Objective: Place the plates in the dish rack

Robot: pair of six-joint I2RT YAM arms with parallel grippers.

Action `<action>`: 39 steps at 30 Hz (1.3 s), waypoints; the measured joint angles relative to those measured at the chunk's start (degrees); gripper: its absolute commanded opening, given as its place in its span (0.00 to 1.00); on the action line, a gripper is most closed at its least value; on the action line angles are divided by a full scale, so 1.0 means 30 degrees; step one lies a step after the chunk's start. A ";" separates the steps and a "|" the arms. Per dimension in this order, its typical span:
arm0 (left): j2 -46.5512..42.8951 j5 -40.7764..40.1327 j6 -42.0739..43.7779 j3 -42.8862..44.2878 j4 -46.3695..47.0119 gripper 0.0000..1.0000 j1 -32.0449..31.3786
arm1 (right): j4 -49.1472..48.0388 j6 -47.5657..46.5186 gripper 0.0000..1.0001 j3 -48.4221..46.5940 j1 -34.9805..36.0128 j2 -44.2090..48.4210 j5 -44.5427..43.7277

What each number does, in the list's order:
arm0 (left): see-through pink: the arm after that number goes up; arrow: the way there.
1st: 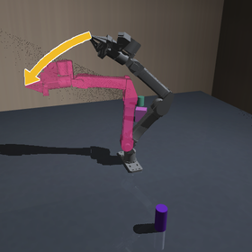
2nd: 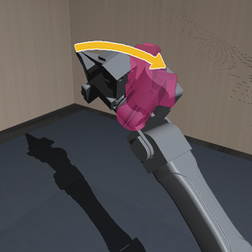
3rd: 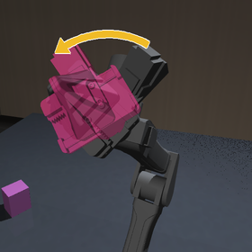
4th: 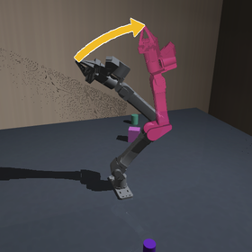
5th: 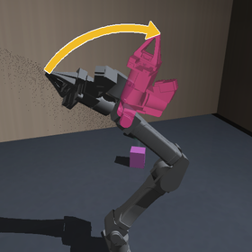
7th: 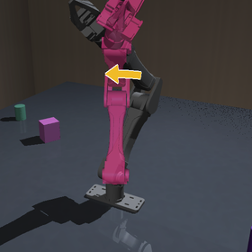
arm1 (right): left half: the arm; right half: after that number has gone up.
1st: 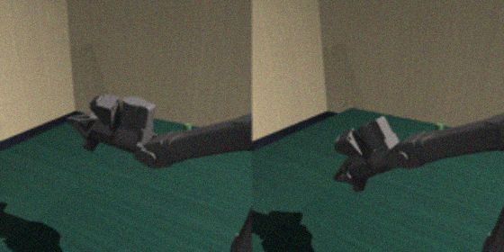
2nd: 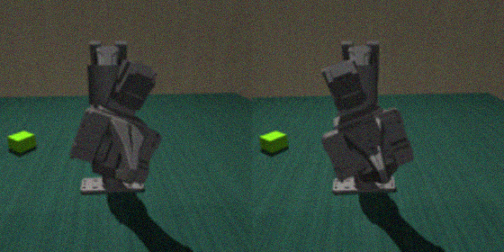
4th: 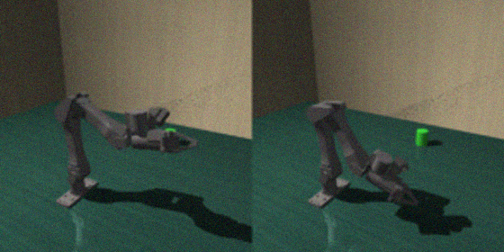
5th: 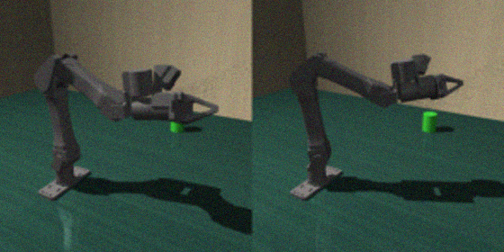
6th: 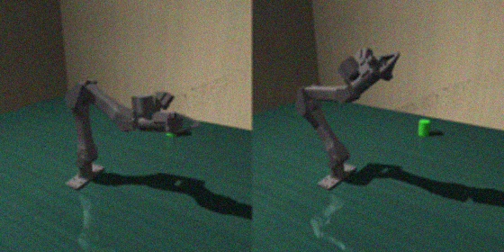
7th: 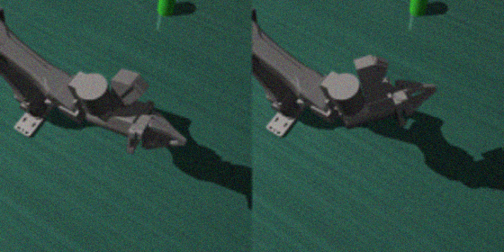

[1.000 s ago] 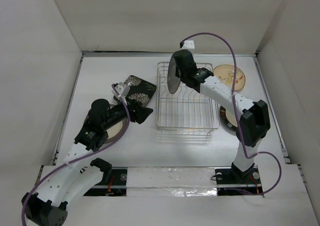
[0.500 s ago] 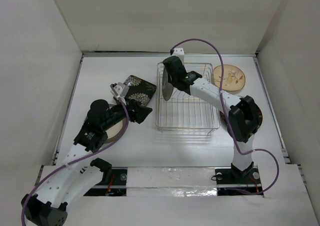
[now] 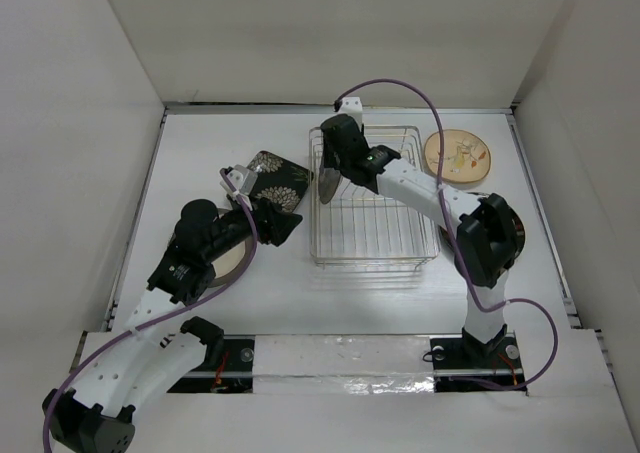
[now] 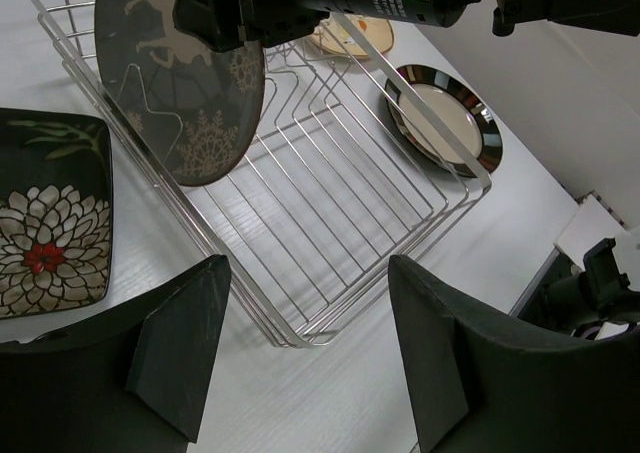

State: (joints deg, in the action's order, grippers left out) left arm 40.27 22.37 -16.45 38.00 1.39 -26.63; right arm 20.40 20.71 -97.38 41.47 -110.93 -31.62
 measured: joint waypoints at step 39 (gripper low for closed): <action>-0.1632 -0.0539 0.0197 0.0000 -0.0313 0.42 -0.1027 | -0.3796 0.7184 0.85 2.5288 -2.3183 2.3307 0.3687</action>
State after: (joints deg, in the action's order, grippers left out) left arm 35.38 20.75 -15.86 38.00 0.45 -29.71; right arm 9.02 42.26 -21.52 -28.08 -41.01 -20.56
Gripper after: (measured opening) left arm 0.409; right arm 0.841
